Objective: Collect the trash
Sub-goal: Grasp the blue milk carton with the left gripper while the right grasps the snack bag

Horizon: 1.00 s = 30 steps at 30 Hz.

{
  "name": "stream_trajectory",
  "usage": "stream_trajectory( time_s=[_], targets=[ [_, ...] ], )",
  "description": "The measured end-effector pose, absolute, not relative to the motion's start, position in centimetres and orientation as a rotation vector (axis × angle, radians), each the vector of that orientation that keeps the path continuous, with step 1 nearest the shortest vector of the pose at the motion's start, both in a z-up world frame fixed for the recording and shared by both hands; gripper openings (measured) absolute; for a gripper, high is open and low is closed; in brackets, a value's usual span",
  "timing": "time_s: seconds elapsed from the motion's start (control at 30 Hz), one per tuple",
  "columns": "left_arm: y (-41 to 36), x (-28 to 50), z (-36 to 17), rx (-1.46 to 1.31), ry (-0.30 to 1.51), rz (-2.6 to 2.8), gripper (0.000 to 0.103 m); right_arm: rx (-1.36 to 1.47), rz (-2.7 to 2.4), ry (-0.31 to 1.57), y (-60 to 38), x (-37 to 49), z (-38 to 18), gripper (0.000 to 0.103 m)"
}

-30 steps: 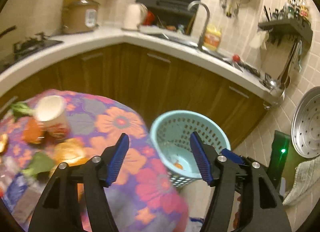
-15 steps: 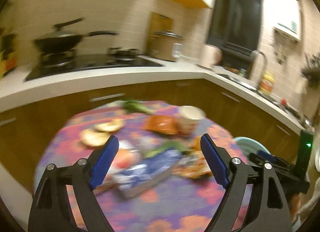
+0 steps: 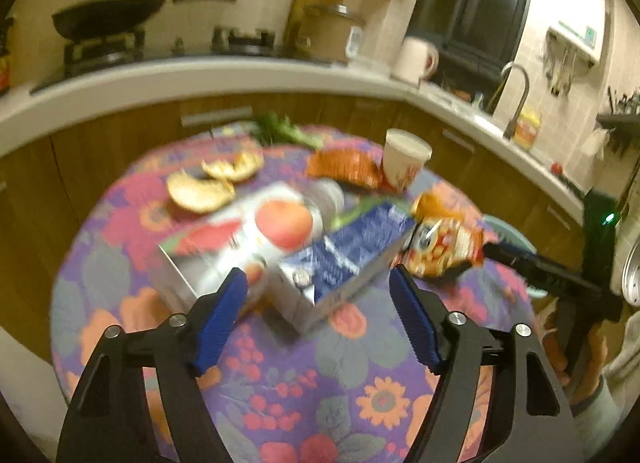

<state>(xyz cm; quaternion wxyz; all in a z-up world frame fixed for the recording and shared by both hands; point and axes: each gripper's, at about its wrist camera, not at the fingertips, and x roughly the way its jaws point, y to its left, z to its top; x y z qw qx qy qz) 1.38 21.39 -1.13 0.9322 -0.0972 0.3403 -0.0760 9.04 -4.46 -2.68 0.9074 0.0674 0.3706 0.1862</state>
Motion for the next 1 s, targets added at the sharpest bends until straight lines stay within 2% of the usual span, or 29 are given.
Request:
stream_trajectory(
  time_s=[0.07,0.17,0.47,0.53,0.67,0.83,0.9,0.93,1.0],
  targets=[
    [21.1,2.0,-2.3,-0.193,0.728,-0.146,0.070,0.133,0.384,0.766,-4.4,9.0,-2.8,0.063],
    [20.7,2.4,-3.1,-0.218,0.741,-0.192,0.063,0.123,0.385,0.767,-4.4,8.9,-3.0,0.063],
    [17.2,1.3,-3.1,-0.192,0.776,-0.398,0.064,0.141,0.381,0.779,-5.1,9.2,-3.4,0.063],
    [16.7,0.9,-3.0,-0.145,0.772,-0.343,0.066,0.159,0.380,0.788,-5.4,9.4,-3.5,0.063],
    [16.8,1.5,-2.9,-0.083,0.750,-0.197,0.078,0.164,0.377,0.792,-5.3,9.6,-3.6,0.063],
    [15.7,3.9,-3.5,-0.058,0.763,-0.193,0.078,0.155,0.375,0.801,-4.9,10.1,-3.6,0.064],
    [15.0,4.8,-3.9,-0.053,0.774,-0.209,0.073,0.143,0.371,0.800,-4.8,10.5,-3.4,0.069],
    [14.6,5.2,-4.2,-0.054,0.785,-0.212,0.069,0.135,0.373,0.804,-4.7,10.8,-3.3,0.075],
    [14.3,5.9,-4.6,-0.053,0.804,-0.196,0.041,0.118,0.373,0.831,-4.6,11.8,-3.4,0.077]
  ],
)
